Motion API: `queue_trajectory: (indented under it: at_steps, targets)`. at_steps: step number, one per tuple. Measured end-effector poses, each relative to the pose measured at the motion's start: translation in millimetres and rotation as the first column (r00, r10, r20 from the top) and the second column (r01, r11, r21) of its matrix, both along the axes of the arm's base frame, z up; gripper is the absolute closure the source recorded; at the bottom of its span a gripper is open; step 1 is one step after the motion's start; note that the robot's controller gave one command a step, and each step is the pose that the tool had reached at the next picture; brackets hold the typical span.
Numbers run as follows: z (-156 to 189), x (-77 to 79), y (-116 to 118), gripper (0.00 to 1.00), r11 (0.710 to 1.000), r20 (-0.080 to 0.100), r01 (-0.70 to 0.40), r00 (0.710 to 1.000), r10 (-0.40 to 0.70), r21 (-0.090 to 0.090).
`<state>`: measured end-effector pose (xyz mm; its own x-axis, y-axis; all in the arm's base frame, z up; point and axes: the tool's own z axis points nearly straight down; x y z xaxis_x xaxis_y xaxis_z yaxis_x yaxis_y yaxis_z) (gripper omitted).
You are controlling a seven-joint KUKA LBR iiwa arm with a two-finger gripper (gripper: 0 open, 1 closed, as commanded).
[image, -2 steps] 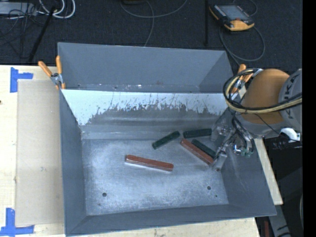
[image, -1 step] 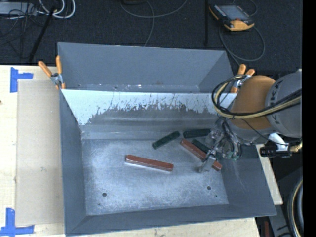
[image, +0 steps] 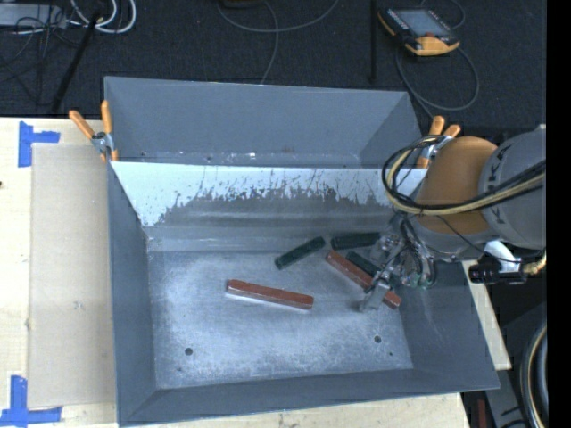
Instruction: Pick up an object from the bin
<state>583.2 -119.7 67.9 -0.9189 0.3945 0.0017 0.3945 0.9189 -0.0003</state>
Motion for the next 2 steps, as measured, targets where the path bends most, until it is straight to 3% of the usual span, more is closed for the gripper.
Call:
queue_trajectory:
  at_steps: [1, 2]
  targets:
    - [0.1, 0.1, 0.1, 1.0, 1.0, 0.0, -0.002, 1.0, 0.002, 0.0]
    - [49.3, 1.3, -0.2, 1.0, 1.0, 0.007, -0.007, 1.0, 0.007, -0.002]
